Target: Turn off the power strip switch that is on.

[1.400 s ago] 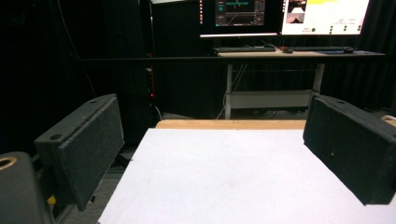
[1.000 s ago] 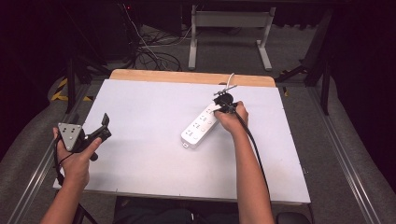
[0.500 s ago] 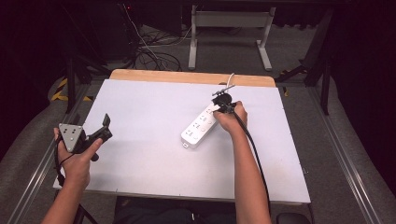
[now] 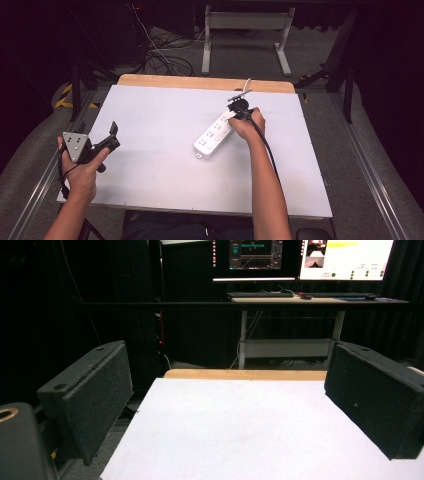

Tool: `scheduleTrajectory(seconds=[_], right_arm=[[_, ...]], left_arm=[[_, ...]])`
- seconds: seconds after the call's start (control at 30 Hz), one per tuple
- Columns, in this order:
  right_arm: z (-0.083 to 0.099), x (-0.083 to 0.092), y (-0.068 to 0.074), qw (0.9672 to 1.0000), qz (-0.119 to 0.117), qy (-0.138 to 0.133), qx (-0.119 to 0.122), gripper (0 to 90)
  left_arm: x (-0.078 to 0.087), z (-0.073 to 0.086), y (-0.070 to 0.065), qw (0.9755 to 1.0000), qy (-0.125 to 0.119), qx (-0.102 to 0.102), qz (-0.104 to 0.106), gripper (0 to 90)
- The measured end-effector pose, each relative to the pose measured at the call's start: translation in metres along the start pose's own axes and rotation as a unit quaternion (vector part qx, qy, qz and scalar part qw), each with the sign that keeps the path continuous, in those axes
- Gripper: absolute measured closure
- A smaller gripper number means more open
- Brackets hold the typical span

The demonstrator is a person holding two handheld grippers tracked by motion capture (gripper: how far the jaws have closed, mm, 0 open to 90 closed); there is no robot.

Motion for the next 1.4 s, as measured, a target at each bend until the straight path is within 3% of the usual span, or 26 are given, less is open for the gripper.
scheduleTrajectory(seconds=[0.33, 0.47, 0.6, 0.7, 0.83, 0.87, 0.9, 1.03, 1.2, 1.27, 1.3, 1.33, 1.37, 1.4], right_arm=[[-0.002, 0.003, 0.001, 0.9999, -0.007, 0.004, 0.010, 90.0], [-0.001, 0.006, -0.002, 0.9997, 0.007, 0.006, 0.024, 90.0], [-0.005, 0.016, -0.004, 0.9993, 0.005, -0.027, 0.027, 90.0], [-0.012, 0.034, -0.001, 0.9972, -0.005, -0.067, 0.034, 90.0], [-0.014, 0.049, 0.001, 0.9946, -0.013, -0.094, 0.042, 90.0], [-0.014, 0.062, 0.001, 0.9920, -0.018, -0.116, 0.047, 90.0], [-0.014, 0.062, 0.001, 0.9920, -0.018, -0.116, 0.047, 90.0], [-0.012, 0.092, 0.003, 0.9848, -0.031, -0.161, 0.057, 90.0], [0.003, 0.132, 0.003, 0.9732, -0.053, -0.214, 0.064, 90.0], [0.014, 0.148, 0.000, 0.9682, -0.052, -0.236, 0.065, 90.0], [0.022, 0.157, -0.002, 0.9636, -0.052, -0.254, 0.066, 90.0], [0.035, 0.168, -0.005, 0.9549, -0.046, -0.286, 0.065, 90.0], [0.044, 0.172, -0.006, 0.9484, -0.047, -0.307, 0.064, 90.0], [0.044, 0.172, -0.006, 0.9484, -0.047, -0.307, 0.064, 90.0]], left_arm=[[-0.001, 0.001, -0.001, 1.0000, 0.002, 0.000, 0.002, 5.5], [-0.001, 0.000, -0.001, 1.0000, 0.001, 0.000, 0.001, 5.6], [-0.002, 0.001, -0.001, 1.0000, 0.002, 0.000, 0.002, 5.6], [-0.002, 0.001, -0.001, 1.0000, 0.001, 0.001, 0.001, 5.6], [-0.001, 0.001, -0.002, 1.0000, 0.001, -0.002, 0.002, 5.6], [-0.001, 0.000, -0.003, 1.0000, 0.001, -0.003, 0.002, 5.6], [-0.001, 0.000, -0.003, 1.0000, 0.001, -0.003, 0.003, 5.6], [-0.002, 0.000, -0.003, 1.0000, 0.000, -0.001, 0.002, 5.7], [-0.002, 0.000, -0.003, 1.0000, 0.000, -0.001, 0.002, 5.7], [-0.003, 0.000, -0.002, 1.0000, 0.000, -0.002, -0.001, 5.7], [-0.003, 0.000, -0.001, 1.0000, -0.001, -0.002, -0.004, 5.9], [-0.002, -0.001, 0.000, 1.0000, -0.001, 0.001, -0.005, 6.0], [-0.003, -0.001, 0.001, 1.0000, -0.001, 0.002, -0.007, 6.0], [-0.003, -0.001, 0.002, 1.0000, -0.001, 0.002, -0.009, 6.0]])
Point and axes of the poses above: each handheld gripper's, and its own axes: x roughly backward along the jaws, z roughly out of its underside, y roughly to its left, the point moved 9 cm from there along -x, roughly forward along the jaws, and after that the axes turned 12 degrees about -z, right-handed, at the moved point
